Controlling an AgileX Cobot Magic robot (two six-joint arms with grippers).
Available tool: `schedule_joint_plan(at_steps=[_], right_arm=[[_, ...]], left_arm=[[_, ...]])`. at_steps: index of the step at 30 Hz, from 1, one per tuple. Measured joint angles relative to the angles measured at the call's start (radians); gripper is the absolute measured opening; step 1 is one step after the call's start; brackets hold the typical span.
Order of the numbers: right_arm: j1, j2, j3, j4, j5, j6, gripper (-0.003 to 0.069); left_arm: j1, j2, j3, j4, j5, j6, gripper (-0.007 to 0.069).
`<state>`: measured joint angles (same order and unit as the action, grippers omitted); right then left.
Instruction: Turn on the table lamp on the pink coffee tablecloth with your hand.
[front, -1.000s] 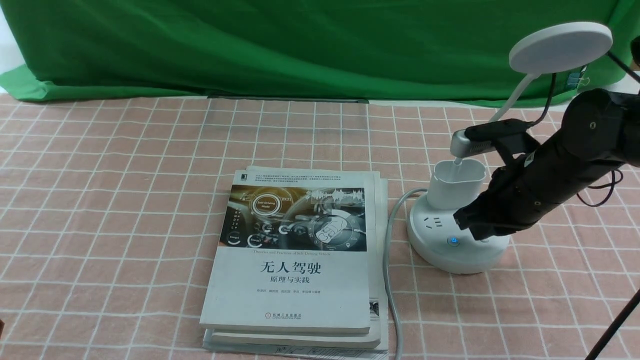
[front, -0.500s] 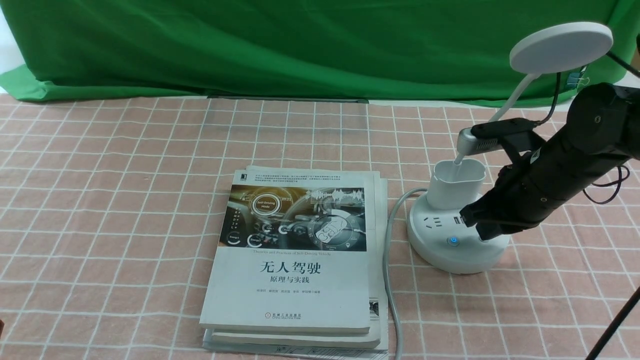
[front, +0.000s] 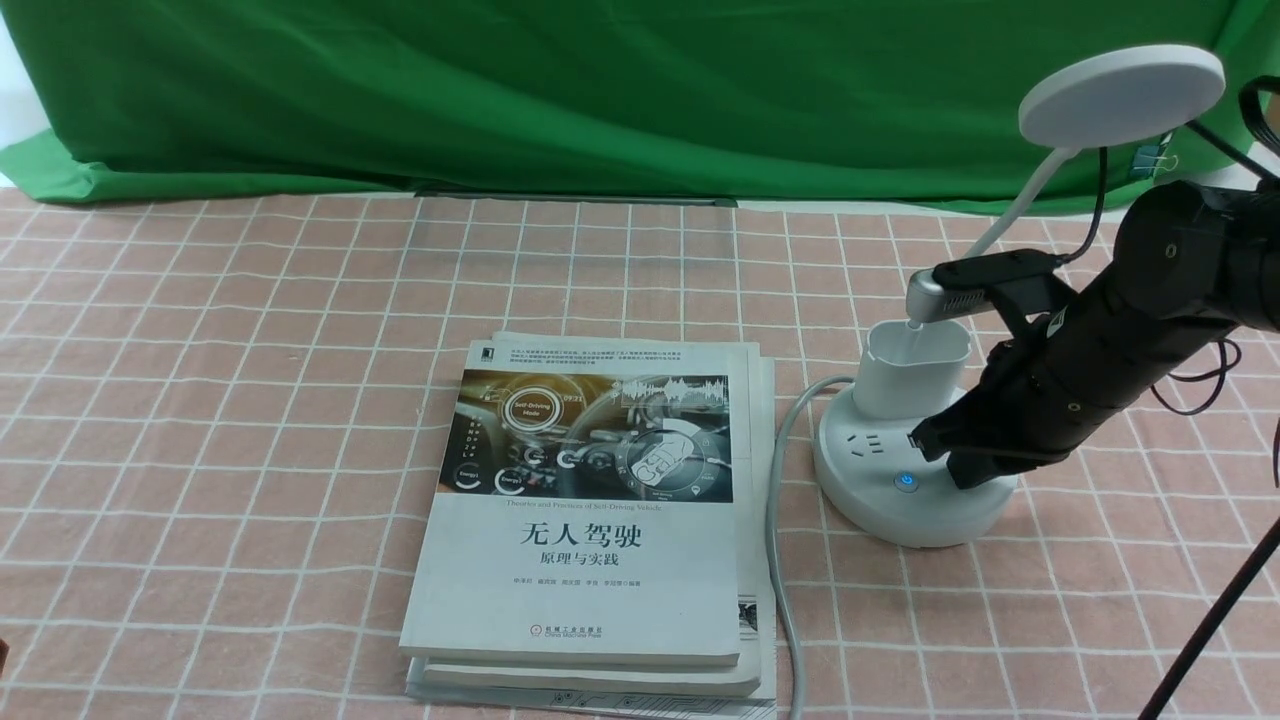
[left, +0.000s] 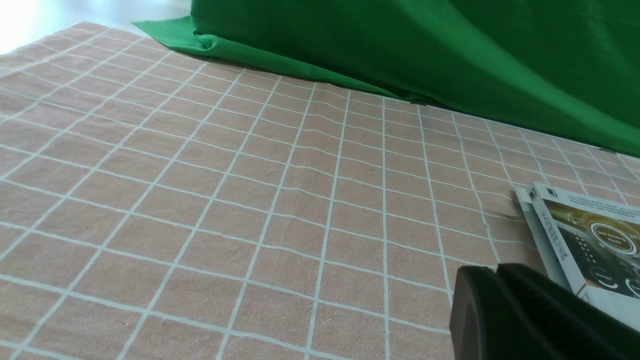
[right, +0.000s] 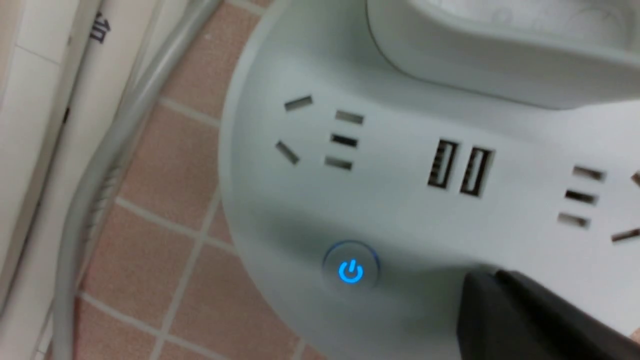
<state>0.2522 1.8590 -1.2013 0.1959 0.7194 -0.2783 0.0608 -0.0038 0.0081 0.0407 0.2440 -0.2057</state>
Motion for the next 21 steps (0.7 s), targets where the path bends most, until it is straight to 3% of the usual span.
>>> schedule_joint_plan(at_steps=[12, 21], right_arm=[[0.000, -0.188, 0.022, -0.004, 0.094, 0.012, 0.0033], [0.000, -0.501, 0.289, -0.004, 0.119, 0.078, 0.0033]], left_arm=[[0.000, 0.000, 0.000, 0.000, 0.000, 0.000, 0.0019], [0.000, 0.000, 0.000, 0.000, 0.000, -0.002, 0.0019]])
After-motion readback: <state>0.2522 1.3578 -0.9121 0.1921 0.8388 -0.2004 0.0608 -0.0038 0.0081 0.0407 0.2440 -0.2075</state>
